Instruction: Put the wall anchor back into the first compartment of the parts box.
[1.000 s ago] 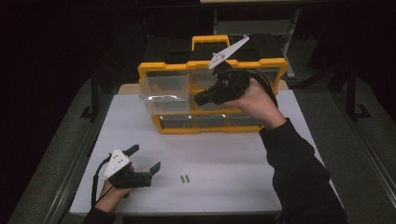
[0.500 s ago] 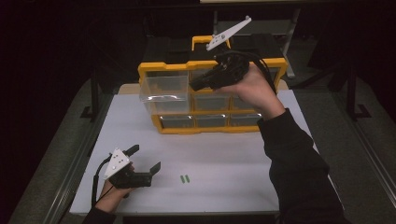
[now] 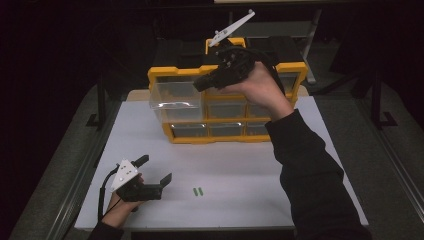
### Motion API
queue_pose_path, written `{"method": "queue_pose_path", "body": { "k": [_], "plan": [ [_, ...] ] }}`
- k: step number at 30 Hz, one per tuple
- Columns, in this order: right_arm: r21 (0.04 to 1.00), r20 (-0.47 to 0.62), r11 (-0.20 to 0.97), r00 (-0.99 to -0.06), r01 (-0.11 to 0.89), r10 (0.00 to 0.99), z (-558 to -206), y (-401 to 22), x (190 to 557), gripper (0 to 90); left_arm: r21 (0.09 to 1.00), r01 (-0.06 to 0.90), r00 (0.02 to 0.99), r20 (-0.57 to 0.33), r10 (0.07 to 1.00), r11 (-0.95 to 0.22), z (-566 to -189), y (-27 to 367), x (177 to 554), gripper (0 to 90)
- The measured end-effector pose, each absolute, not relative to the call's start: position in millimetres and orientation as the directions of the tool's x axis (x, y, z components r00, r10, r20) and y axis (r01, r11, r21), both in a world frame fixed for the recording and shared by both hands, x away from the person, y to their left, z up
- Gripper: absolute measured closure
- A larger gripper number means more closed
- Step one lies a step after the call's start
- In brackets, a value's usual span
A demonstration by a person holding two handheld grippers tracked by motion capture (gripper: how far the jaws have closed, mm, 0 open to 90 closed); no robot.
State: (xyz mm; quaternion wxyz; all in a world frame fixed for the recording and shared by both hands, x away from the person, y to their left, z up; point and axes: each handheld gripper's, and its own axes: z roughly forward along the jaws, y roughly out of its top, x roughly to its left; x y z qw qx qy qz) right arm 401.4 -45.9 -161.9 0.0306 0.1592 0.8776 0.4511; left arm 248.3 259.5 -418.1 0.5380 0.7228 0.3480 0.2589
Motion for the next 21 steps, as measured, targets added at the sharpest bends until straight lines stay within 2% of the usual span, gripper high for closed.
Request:
{"method": "queue_pose_path", "body": {
  "k": [21],
  "plan": [
    [0.750,0.058,0.621,-0.958,0.228,0.281,-170.8,-19.2,402.8,83.4,0.960,0.221,0.624,-0.002,0.782,-0.174,-417.1,257.4,247.6,0.0]
  ]
}}
